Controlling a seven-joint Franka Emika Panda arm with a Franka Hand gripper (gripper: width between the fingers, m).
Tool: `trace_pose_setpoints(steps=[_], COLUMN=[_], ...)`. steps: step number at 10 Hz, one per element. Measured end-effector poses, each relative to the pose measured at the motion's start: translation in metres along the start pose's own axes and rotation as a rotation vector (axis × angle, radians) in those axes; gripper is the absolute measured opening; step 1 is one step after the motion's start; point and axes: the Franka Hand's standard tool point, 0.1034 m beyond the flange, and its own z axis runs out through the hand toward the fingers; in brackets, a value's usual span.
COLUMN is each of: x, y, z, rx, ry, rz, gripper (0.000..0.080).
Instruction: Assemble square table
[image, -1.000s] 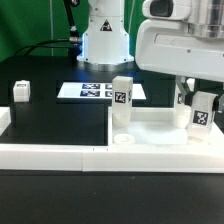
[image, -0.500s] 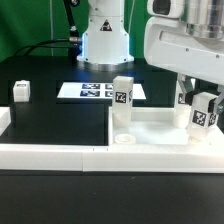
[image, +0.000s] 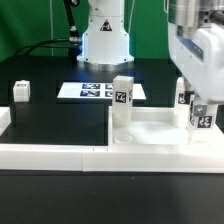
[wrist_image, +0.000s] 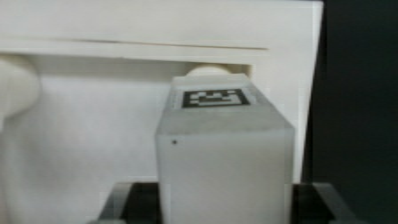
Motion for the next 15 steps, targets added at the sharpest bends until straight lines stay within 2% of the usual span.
trace_pose_setpoints(steps=[2,3,4,5,6,7,8,13,14,15], x=[-0.003,-0.003,-0.003,-0.004,-0.009,-0.015,-0.019,-0.016,-0.018,-0.021], y=[0.002,0.002,0.002,0.003,0.004,0.007,0.009,0.009,0.008,0.009], z=[0.0,0.0,0.001,0.001,0.001,0.001,0.0,0.002,0.007,0.012], rx=[0.009,0.009,0.008,0.007,0.004,-0.007,-0.022,-0.026,-0.019,-0.023], ry=[-0.004,-0.003,-0.002,-0.001,-0.002,0.005,0.014,0.014,0.051,0.076], rz=[0.17,0.126,0.114,0.09,-0.068,-0.223,-0.356,-0.704,-0.843,-0.997], gripper=[0.029,0.029,0.038,0.0516,0.0516,0.0621,0.0641,0.0648,0.0648,0.0648])
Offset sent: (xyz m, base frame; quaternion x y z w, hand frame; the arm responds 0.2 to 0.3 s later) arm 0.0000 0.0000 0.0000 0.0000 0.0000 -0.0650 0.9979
